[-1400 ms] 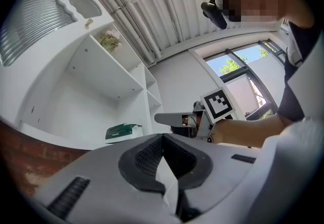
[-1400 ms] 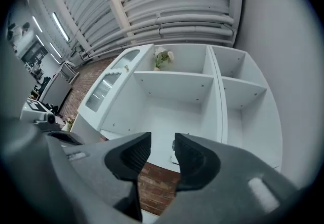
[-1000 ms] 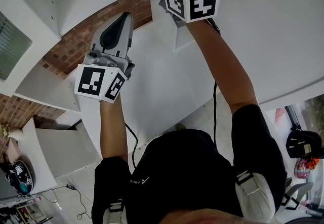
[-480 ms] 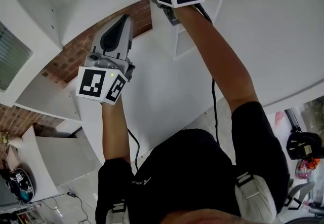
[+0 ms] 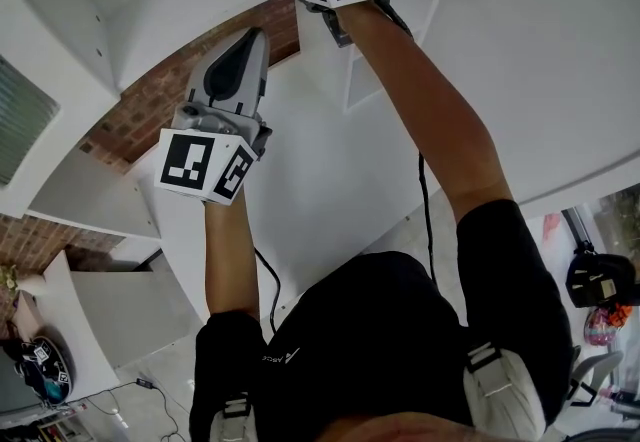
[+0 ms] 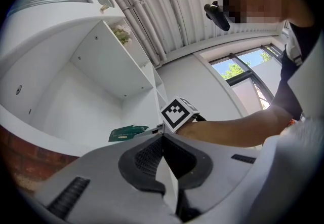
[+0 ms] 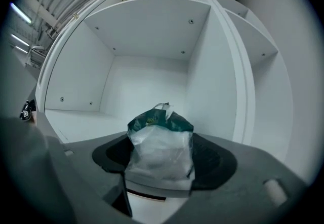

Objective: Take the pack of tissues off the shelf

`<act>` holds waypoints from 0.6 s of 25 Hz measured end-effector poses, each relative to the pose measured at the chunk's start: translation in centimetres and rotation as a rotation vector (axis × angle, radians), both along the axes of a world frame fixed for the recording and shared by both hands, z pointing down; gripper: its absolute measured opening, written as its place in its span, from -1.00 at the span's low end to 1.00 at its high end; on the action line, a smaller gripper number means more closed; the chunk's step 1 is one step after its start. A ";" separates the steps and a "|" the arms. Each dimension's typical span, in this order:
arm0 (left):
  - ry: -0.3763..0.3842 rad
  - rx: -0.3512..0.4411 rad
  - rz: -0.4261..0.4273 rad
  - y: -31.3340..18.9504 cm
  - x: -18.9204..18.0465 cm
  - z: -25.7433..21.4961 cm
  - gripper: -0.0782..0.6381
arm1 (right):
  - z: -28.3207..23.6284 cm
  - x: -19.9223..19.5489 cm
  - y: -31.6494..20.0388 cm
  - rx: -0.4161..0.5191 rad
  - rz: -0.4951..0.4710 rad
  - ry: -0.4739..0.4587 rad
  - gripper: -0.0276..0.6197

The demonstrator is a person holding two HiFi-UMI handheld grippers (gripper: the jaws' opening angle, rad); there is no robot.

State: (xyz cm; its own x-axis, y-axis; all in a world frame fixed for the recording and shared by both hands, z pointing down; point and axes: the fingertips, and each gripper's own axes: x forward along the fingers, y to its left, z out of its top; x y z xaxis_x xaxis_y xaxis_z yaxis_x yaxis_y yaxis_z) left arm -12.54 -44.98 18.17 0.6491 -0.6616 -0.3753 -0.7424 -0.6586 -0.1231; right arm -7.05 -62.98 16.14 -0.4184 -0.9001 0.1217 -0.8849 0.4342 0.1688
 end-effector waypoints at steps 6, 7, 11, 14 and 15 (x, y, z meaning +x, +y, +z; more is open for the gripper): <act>-0.006 -0.008 0.008 0.1 0.4 0.2 -0.79 | -0.1 -0.5 0.6 0.051 -0.024 0.019 -0.06; -0.007 -0.009 0.007 0.1 0.4 0.2 -0.79 | -0.2 -0.6 0.8 0.063 -0.032 0.019 -0.08; -0.010 -0.002 -0.003 0.3 0.6 -0.1 -0.79 | -0.7 -0.3 1.8 0.123 -0.068 0.002 -0.11; -0.010 0.008 -0.019 0.7 0.6 -0.6 -0.79 | -1.8 0.1 3.5 0.188 -0.104 -0.014 -0.11; -0.009 0.011 -0.025 0.9 0.5 -0.7 -0.79 | -2.2 0.1 4.3 0.211 -0.119 -0.018 -0.11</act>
